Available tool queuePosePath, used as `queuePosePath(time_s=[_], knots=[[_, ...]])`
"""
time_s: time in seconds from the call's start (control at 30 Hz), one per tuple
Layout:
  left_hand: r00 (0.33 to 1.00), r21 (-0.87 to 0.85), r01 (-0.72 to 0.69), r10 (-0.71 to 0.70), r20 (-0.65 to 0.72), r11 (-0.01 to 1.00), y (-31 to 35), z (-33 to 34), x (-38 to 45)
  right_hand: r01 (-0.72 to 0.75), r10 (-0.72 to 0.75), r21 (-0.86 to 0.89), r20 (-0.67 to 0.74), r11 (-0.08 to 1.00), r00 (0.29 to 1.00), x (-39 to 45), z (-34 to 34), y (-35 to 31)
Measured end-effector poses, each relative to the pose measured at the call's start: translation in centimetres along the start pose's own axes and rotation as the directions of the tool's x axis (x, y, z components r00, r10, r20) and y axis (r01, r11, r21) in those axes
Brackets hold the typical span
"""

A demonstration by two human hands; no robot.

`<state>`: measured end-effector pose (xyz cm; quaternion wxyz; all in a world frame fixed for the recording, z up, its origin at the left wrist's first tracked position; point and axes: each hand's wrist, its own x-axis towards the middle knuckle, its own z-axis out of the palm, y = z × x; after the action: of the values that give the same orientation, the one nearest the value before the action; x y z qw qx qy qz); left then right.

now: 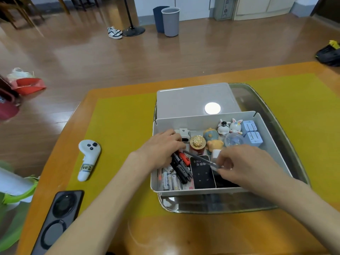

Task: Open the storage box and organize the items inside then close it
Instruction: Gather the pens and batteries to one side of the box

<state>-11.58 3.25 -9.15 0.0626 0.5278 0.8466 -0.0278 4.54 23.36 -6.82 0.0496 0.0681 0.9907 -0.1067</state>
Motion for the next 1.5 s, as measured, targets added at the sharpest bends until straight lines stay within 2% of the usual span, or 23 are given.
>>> queuePosePath(time_s=[0.13, 0.23, 0.33, 0.47, 0.67, 0.87, 1.0, 1.13, 1.23, 1.37, 1.5], knots=[[0.985, 0.036, 0.018, -0.024, 0.171, 0.999, 0.2, -0.3, 0.7, -0.059, 0.058, 0.044, 0.023, 0.997, 0.998, -1.0, -0.6, 1.9], [0.957, 0.146, -0.043, -0.002, 0.291, 0.988, 0.4, -0.8, 0.9, -0.081, 0.08, 0.078, 0.008, 0.994, 0.997, -1.3, -0.6, 3.2], [0.943, 0.275, -0.162, 0.067, 0.325, 0.948, 0.9, -1.6, 1.8, -0.095, 0.096, 0.119, -0.005, 0.988, 0.995, -1.4, -0.1, 3.6], [0.924, 0.353, -0.262, 0.128, 0.36, 0.898, 1.3, -2.7, 3.1, -0.112, 0.112, 0.17, 0.007, 0.979, 0.994, -1.5, 0.6, 3.4], [0.911, 0.241, -0.222, 0.113, 0.397, 0.945, 0.7, -2.9, 2.7, -0.087, 0.096, 0.197, -0.035, 0.977, 0.995, -1.9, 1.1, 4.1], [0.938, 0.192, -0.219, 0.152, 0.313, 0.957, 0.3, -2.2, 0.7, -0.056, 0.07, 0.212, -0.058, 0.976, 0.996, -2.3, 1.3, 4.0], [0.929, 0.257, -0.236, 0.14, 0.343, 0.937, 1.4, -1.5, 0.8, -0.044, 0.058, 0.187, -0.069, 0.981, 0.996, -1.9, 1.1, 3.6], [0.933, 0.242, -0.229, 0.142, 0.331, 0.943, 1.7, -1.2, 0.7, -0.051, 0.057, 0.18, -0.03, 0.982, 0.998, -1.8, 0.7, 3.9], [0.956, 0.161, -0.195, 0.151, 0.25, 0.967, 1.3, -1.3, -0.1, -0.044, 0.053, 0.144, -0.056, 0.989, 0.997, -2.1, 0.6, 4.3], [0.987, 0.102, -0.152, 0.145, 0.073, 0.983, 0.6, -2.1, -1.3, -0.019, 0.03, 0.17, -0.062, 0.985, 0.998, -2.0, 0.7, 4.3], [0.991, 0.029, -0.095, 0.097, -0.093, 0.995, 0.1, -3.9, -3.0, 0.039, -0.046, 0.132, 0.043, 0.99, 0.998, -1.6, 0.6, 3.7]])
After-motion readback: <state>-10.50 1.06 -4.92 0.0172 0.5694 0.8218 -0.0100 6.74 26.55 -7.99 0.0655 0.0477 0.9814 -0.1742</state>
